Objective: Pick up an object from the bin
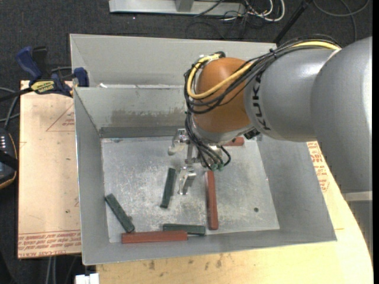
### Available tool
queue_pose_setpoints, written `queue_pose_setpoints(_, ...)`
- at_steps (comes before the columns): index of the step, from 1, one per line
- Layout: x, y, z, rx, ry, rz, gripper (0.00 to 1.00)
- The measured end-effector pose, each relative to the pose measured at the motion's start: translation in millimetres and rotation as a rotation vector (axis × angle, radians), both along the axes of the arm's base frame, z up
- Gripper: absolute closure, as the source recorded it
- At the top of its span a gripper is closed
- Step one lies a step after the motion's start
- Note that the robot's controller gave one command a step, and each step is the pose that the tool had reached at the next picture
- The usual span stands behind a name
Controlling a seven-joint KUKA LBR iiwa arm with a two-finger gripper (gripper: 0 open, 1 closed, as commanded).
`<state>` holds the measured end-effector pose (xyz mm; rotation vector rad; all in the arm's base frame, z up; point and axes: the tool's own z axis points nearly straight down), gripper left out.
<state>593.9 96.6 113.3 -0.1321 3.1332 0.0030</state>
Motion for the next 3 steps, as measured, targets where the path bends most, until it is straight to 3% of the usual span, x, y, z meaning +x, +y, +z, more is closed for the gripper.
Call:
queue_pose_setpoints(1,62.1,12.9,-24.8,-0.001,0.002,0.319,1.00)
queue_pose_setpoints(2,62.0,12.8,-24.9,-0.001,0.002,0.319,0.00)
queue_pose_setpoints(3,62.0,12.9,-24.9,-0.001,0.002,0.319,0.00)
